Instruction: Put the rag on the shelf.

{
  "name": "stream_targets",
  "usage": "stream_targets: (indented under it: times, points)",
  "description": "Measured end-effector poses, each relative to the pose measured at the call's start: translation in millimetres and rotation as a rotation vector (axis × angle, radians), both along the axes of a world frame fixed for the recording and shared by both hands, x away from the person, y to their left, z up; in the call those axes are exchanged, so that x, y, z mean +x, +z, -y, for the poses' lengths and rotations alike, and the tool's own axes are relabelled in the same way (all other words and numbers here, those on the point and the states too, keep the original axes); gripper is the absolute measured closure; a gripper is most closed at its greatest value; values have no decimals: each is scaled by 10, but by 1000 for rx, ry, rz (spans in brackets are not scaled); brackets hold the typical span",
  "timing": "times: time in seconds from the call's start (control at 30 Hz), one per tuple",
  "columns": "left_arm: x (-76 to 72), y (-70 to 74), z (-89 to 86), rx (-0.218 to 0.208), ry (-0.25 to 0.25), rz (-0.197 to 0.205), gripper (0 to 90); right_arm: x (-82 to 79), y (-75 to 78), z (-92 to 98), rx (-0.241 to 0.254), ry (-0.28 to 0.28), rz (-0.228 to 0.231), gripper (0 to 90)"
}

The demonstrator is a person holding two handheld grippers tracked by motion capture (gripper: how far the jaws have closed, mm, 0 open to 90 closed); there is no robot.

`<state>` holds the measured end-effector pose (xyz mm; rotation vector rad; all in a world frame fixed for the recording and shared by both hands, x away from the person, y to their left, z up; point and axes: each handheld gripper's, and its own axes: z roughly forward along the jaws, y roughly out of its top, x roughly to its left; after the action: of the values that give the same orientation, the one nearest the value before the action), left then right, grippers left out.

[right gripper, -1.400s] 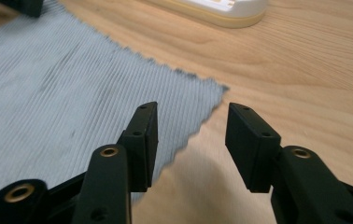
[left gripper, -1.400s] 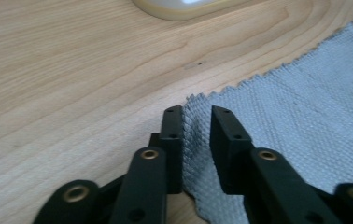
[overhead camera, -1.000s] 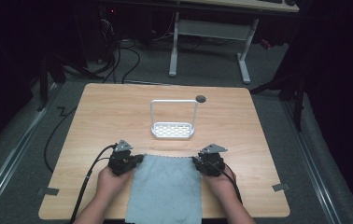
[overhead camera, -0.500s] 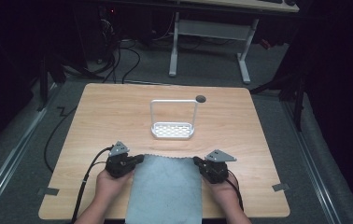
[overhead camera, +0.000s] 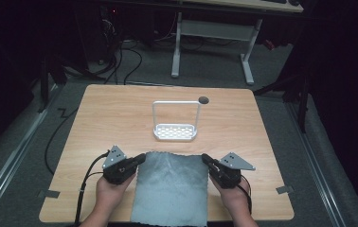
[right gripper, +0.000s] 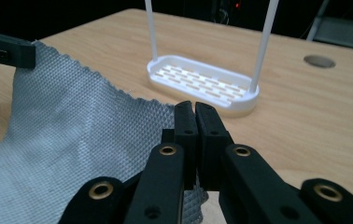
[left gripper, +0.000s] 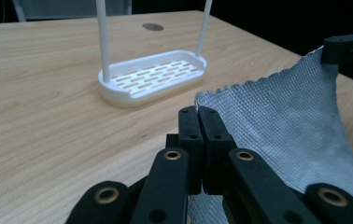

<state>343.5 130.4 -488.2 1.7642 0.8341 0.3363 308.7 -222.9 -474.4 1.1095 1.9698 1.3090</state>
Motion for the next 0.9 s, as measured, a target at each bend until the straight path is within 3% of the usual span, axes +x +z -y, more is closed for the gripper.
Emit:
stream_targets:
  times: [0.23, 0.33, 0.57, 0.9]
  points:
    - [-35, 169, 33, -51, 7, 71, 891, -44, 161, 37, 45, -11, 62, 889]
    - [-7, 245, 57, -36, 11, 104, 891, -18, 217, 47, 42, -14, 84, 889]
    - [92, 396, 42, -67, 33, 156, 892, 44, 374, 43, 67, -35, 141, 889]
    - [228, 735, 76, -87, 37, 233, 892, 157, 736, 64, 82, -32, 213, 889]
